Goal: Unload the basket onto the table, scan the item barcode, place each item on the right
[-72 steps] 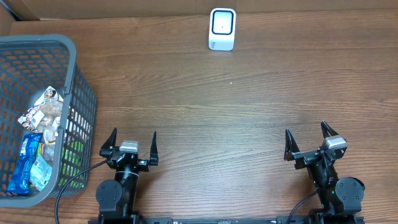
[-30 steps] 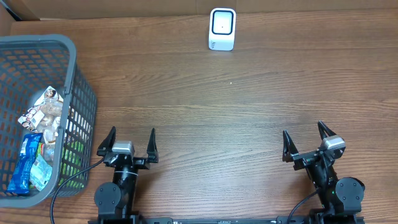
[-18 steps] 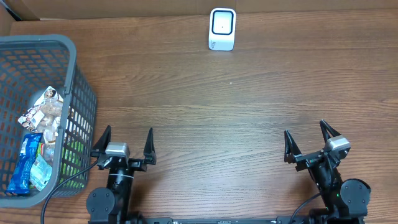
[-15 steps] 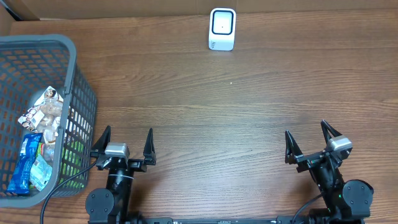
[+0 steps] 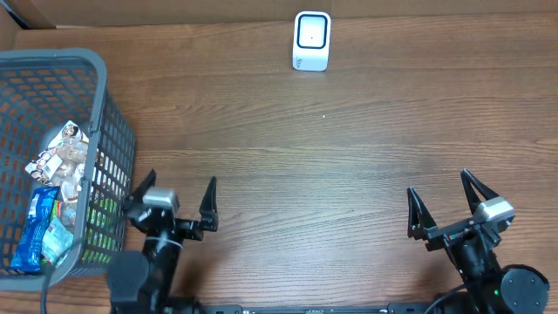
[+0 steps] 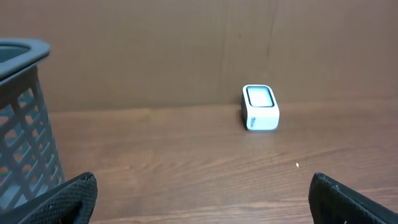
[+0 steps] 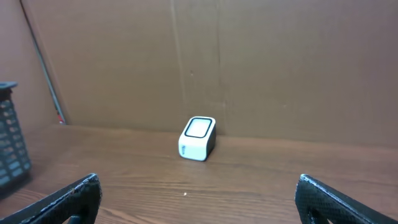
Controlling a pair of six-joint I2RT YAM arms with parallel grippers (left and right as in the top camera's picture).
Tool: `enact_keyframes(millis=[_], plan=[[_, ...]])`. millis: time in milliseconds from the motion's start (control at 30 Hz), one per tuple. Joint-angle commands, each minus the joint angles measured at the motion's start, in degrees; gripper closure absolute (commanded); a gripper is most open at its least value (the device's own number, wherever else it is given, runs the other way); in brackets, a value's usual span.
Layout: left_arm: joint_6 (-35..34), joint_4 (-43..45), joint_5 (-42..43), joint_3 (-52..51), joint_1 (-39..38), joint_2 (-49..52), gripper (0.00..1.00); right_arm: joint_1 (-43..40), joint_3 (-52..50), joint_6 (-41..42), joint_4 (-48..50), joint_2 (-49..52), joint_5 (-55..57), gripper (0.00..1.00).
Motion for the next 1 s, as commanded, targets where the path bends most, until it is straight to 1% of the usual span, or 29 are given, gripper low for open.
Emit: enact_keyframes(millis=[0, 67, 233, 367, 467, 533, 600, 667, 733, 767, 800, 833, 867, 900, 967], plan=[[-0.96, -2.82, 1.16, 9.33, 0.2, 8.28, 0.0, 0.26, 5.38, 1.73, -2.12, 3.06, -0.83, 0.0], [-0.37, -8.61, 2.25, 18.4, 0.2, 16.15, 0.0, 0.26, 9.25, 1.7, -4.59, 7.48, -1.25, 0.0], [0.11, -21.64, 2.54, 35.58, 0.2, 29.92, 0.0, 0.26, 18.32, 1.66, -8.48, 18.86, -3.65, 0.0], [0.66, -34.77, 2.27, 52.11, 0.2, 41.48, 0.0, 0.26, 26.95, 1.25, -13.68, 28.61, -7.06, 0.0], [2.49, -47.63, 2.29, 67.69, 0.2, 51.78, 0.0, 0.26, 34.6, 1.22, -19.06, 36.85, -8.92, 0.0], [2.95, -54.8, 2.93, 77.53, 0.2, 58.31, 0.0, 0.26, 39.56, 1.25, -22.62, 42.07, -10.32, 0.0], [2.93, -59.95, 5.14, 87.73, 0.2, 65.64, 0.0, 0.26, 44.59, 1.29, -25.59, 48.28, -13.18, 0.0], [2.91, -60.94, 5.6, 91.06, 0.2, 68.89, 0.01, 0.26, 45.72, 1.29, -25.73, 51.41, -16.79, 0.0], [3.32, -60.65, 6.36, 91.93, 0.2, 70.99, 0.0, 0.26, 45.77, 1.29, -25.29, 53.72, -18.86, 0.0], [4.7, -60.35, 6.56, 91.93, 0.22, 71.69, 0.01, 0.26, 45.77, 1.29, -25.33, 54.64, -19.23, 0.0], [5.01, -60.26, 6.05, 91.93, 0.37, 72.15, 0.06, 0.26, 45.77, 1.29, -25.42, 55.67, -19.65, 0.0], [3.69, -60.19, 4.66, 91.95, 0.92, 72.37, 0.07, 0.26, 45.77, 1.29, -25.55, 56.33, -19.65, 0.0], [0.33, -60.08, 1.88, 92.02, 1.9, 72.46, 0.06, 0.26, 45.75, 1.29, -25.68, 57.02, -19.63, 0.0], [-3.89, -60.13, -1.29, 92.21, 3.23, 72.5, 0.0, 0.26, 45.75, 1.29, -25.83, 57.66, -19.63, 0.0], [-12.04, -60.65, -6.29, 92.76, 7.72, 72.5, 0.0, 0.26, 45.75, 1.29, -25.79, 58.8, -19.63, 0.0]])
